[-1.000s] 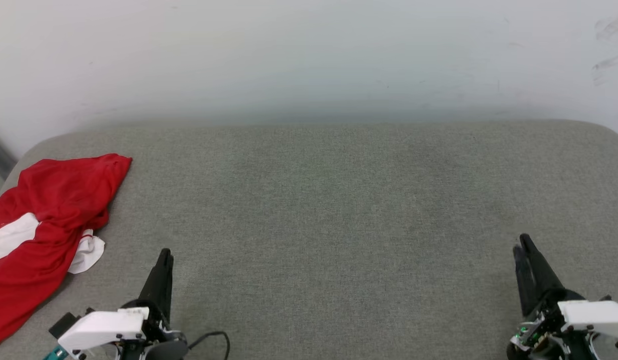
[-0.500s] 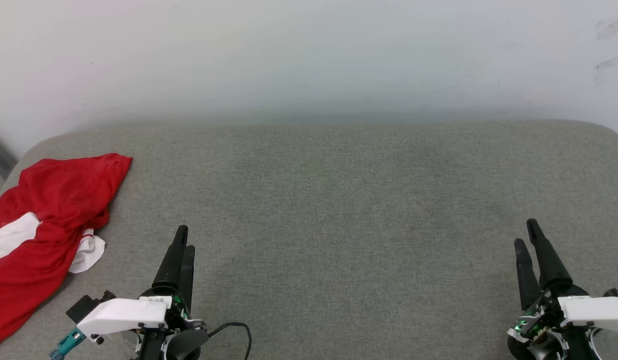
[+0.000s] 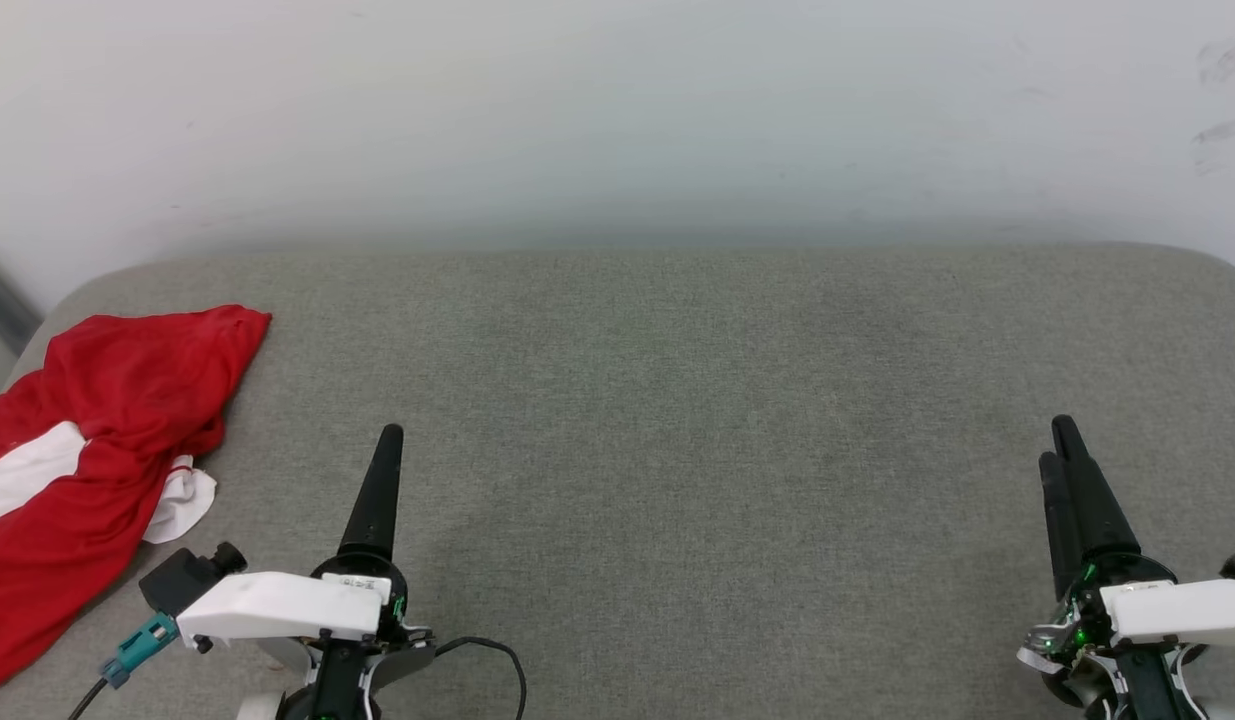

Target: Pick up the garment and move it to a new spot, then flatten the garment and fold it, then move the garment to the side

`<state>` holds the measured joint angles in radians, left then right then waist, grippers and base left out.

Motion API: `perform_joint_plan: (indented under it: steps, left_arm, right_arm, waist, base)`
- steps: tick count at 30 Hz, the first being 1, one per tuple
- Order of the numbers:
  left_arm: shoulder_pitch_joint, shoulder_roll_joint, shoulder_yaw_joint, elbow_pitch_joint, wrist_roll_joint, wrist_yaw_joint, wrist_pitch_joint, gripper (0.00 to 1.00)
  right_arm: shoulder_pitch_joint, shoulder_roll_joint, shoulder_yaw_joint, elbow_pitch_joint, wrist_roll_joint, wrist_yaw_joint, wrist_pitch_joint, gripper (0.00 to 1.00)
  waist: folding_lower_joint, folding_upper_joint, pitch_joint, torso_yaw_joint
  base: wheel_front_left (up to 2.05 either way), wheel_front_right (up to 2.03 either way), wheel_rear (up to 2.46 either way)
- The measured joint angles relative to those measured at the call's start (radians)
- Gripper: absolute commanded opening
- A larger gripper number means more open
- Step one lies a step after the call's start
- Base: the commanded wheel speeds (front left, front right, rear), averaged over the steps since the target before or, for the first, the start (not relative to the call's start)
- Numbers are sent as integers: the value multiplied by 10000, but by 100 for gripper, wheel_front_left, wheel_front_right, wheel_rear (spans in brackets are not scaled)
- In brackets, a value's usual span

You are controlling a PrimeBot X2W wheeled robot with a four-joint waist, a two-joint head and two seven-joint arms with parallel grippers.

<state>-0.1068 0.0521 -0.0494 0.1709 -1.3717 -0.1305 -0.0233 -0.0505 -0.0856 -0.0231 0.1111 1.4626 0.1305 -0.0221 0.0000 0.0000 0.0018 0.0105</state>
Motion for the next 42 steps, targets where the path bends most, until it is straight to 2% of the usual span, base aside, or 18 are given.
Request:
perform_joint_plan:
  steps: [10,24,33,42]
  left_arm:
    - [-6,6,-184,-27,2778,0,-370,100]
    - [-5,75,-405,71,6174,86,-805,100]
    - [-47,140,-685,56,7772,209,-1049,100]
    - [-125,203,-899,165,8934,364,-1304,100]
  right_arm:
    - [54,-255,228,-73,-2709,0,-366,100]
    - [129,21,31,-410,-6408,0,-318,100]
    - [204,104,-115,-786,-8318,0,-77,100]
    - [312,174,-142,-1066,-9712,2,153,100]
  waist:
    - [1,0,-46,46]
    - [1,0,-90,163]
    - [1,0,-73,238]
    - [1,0,-78,287]
  base:
    - [0,0,0]
    - [0,0,0]
    - [0,0,0]
    - [0,0,0]
